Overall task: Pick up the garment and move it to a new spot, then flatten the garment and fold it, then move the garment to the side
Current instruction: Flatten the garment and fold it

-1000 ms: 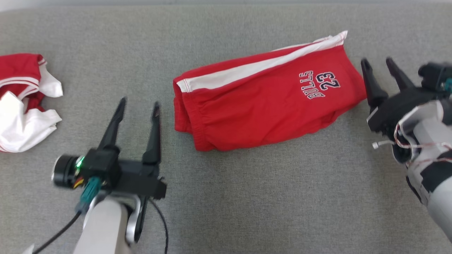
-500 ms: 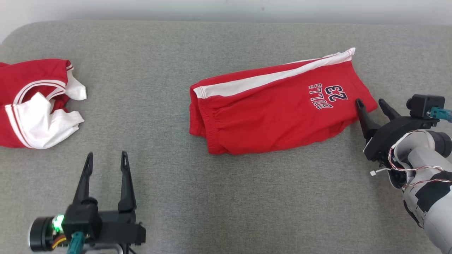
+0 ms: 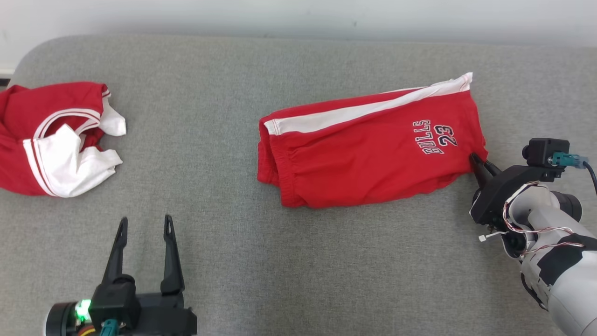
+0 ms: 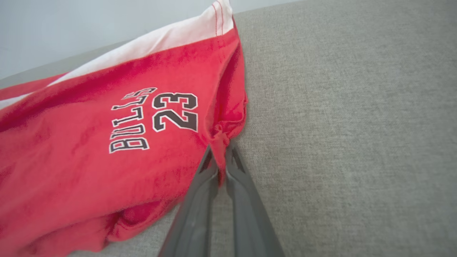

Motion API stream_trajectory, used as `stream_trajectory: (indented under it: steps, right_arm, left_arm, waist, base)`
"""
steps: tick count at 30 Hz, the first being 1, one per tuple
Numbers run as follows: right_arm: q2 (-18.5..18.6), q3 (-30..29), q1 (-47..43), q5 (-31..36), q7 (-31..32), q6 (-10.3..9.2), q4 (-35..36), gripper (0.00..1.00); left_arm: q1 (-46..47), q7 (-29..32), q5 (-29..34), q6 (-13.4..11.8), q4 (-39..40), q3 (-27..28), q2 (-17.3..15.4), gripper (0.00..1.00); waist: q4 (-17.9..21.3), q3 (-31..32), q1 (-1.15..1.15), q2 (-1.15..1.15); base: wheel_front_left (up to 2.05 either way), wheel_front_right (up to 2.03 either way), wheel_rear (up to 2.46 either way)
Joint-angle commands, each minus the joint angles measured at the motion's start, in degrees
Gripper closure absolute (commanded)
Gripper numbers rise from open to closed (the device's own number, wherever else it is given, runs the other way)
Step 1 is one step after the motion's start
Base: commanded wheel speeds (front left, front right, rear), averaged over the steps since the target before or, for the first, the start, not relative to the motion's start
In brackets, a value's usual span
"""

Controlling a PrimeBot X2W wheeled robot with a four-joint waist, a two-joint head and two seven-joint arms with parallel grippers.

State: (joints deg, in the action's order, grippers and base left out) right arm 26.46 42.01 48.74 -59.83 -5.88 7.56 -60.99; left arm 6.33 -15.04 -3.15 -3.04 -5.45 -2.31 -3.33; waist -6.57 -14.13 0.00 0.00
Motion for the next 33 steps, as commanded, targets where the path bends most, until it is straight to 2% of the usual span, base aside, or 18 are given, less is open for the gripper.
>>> stream_trajectory:
  steps: [1,9,16,19,20,21,27,33]
  right_arm:
    - [-0.21,0.23,-0.88,-0.51,-0.83,-0.16,0.33,1.0]
    - [2.15,0.46,-4.49,-3.89,-4.09,-0.16,5.72,1.0]
    - [7.31,0.34,-14.53,-8.52,-5.74,-0.16,14.28,1.0]
    - [7.96,0.51,-17.14,-9.46,-5.05,-0.16,15.44,1.0]
    - [8.26,0.51,-17.74,-9.43,-5.33,-0.16,15.94,0.63]
    - [8.53,0.39,-18.29,-9.52,-5.63,-0.16,16.18,0.0]
    - [9.32,-0.88,-16.76,-7.99,-6.33,-0.16,15.15,0.0]
    - [7.91,-0.72,-11.41,-5.8,-2.61,-0.16,8.66,0.0]
  left_arm:
    - [-0.86,-0.2,-0.37,0.06,-0.5,0.31,0.17,0.0]
    - [-2.92,-0.2,-0.42,1.46,-1.33,1.59,0.29,0.0]
    - [-5.22,-0.2,-0.2,1.81,-0.65,2.21,0.37,0.0]
    - [-5.48,-0.2,-0.18,2.15,-0.61,2.45,0.38,0.0]
    - [-5.47,-0.2,-0.14,2.31,-0.63,2.55,0.38,0.0]
    - [-5.47,-0.2,-0.05,2.43,-0.66,2.71,0.39,0.0]
    - [-6.07,-0.2,0.69,2.09,-0.17,2.31,0.41,0.0]
    - [-4.43,-0.2,0.66,2.35,-0.09,1.36,0.42,0.0]
  waist:
    - [0.6,1.09,0.0,0.0]
    - [2.47,5.21,0.0,0.0]
    - [4.98,7.59,0.0,0.0]
    - [5.57,7.74,0.0,0.0]
    - [5.89,7.81,0.0,0.0]
    - [6.1,7.86,0.0,0.0]
    - [6.5,8.05,0.0,0.0]
    - [5.15,6.39,0.0,0.0]
  base:
    - [0.0,0.0,0.0]
    - [0.0,0.0,0.0]
    - [0.0,0.0,0.0]
    - [0.0,0.0,0.0]
    - [0.0,0.0,0.0]
    - [0.0,0.0,0.0]
    - [0.0,0.0,0.0]
    - [0.0,0.0,0.0]
